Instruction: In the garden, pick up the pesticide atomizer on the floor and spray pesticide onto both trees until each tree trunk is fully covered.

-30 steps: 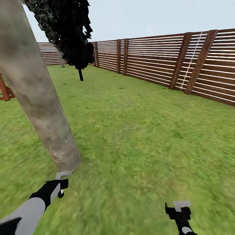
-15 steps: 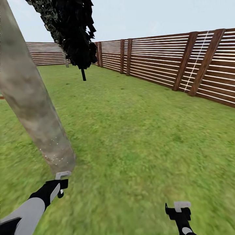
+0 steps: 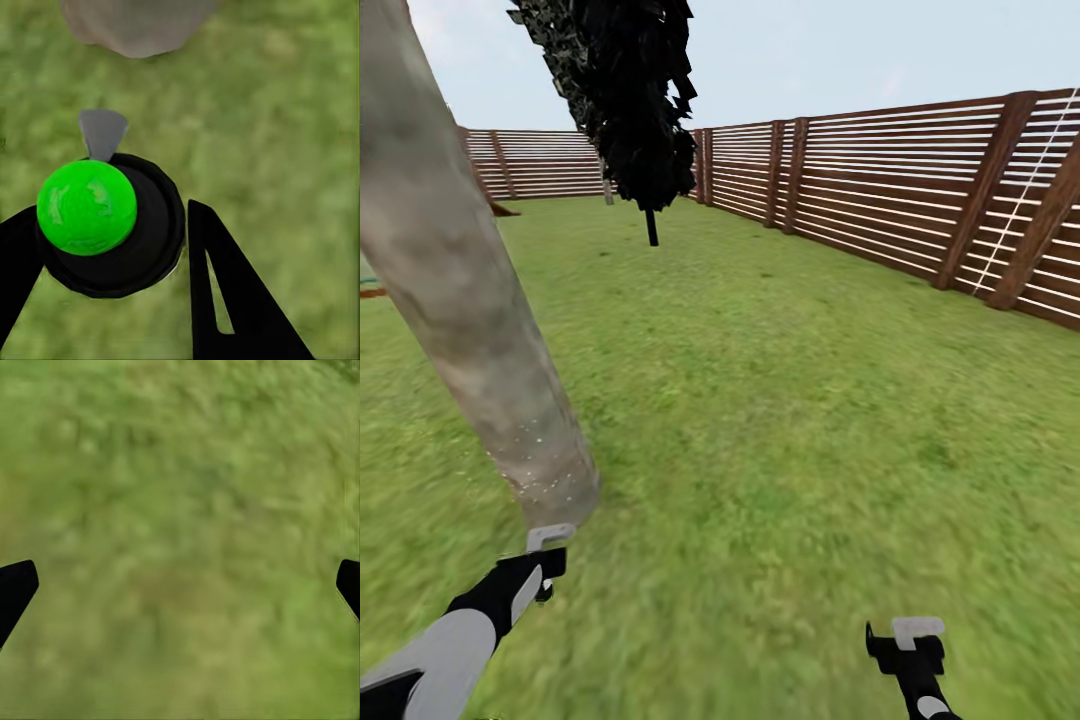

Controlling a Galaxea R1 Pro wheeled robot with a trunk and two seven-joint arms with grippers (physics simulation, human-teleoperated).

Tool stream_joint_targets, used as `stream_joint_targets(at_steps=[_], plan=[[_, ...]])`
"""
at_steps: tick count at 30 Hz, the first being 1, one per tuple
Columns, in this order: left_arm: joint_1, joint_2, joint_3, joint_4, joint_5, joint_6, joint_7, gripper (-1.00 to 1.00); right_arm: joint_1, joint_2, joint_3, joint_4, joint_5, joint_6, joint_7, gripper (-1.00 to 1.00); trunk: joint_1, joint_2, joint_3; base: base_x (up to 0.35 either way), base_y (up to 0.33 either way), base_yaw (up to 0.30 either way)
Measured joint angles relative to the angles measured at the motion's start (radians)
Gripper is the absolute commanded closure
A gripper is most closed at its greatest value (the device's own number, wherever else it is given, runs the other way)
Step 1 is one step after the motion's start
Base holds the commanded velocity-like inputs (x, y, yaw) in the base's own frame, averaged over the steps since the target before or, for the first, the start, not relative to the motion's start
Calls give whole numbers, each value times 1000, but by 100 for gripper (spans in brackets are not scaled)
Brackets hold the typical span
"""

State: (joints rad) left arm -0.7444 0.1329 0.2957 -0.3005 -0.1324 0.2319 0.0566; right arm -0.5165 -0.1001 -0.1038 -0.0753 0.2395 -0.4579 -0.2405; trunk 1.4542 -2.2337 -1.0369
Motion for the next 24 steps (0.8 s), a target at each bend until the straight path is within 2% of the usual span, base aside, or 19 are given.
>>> stream_joint_targets(at_steps=[2, 5, 7, 9, 11, 19, 24], plan=[[18, -1, 2, -9, 5, -61, 27, 100, 0, 0, 0, 0, 0, 0, 0, -100, 0, 0, 0, 142, -262, 238], [26, -4, 3, -13, 7, -86, 44, 100, 0, 0, 0, -1, 0, 0, 0, -100, 0, 0, 0, 140, -262, 237], [27, -2, 4, -14, 17, -88, 46, 100, 0, 0, 0, -1, 0, 0, 0, -100, 0, 0, 0, 128, -262, 127], [27, -1, 3, -13, 47, -89, 44, 100, 0, -1, 0, -1, 0, 0, 0, -100, 0, 0, 0, 118, -262, 23], [27, 0, 3, -13, 59, -89, 44, 100, 1, -1, 0, 0, 0, 0, 0, -100, 0, 0, 0, 116, -262, 3], [28, 1, 3, -12, 59, -88, 45, 100, 2, -1, 0, -1, 0, 0, -1, -100, 0, 0, 0, 181, -228, 9], [29, 1, 3, -12, 60, -87, 45, 100, 1, -1, 0, -1, 0, 0, -1, -100, 0, 0, 0, 241, -186, 230]])
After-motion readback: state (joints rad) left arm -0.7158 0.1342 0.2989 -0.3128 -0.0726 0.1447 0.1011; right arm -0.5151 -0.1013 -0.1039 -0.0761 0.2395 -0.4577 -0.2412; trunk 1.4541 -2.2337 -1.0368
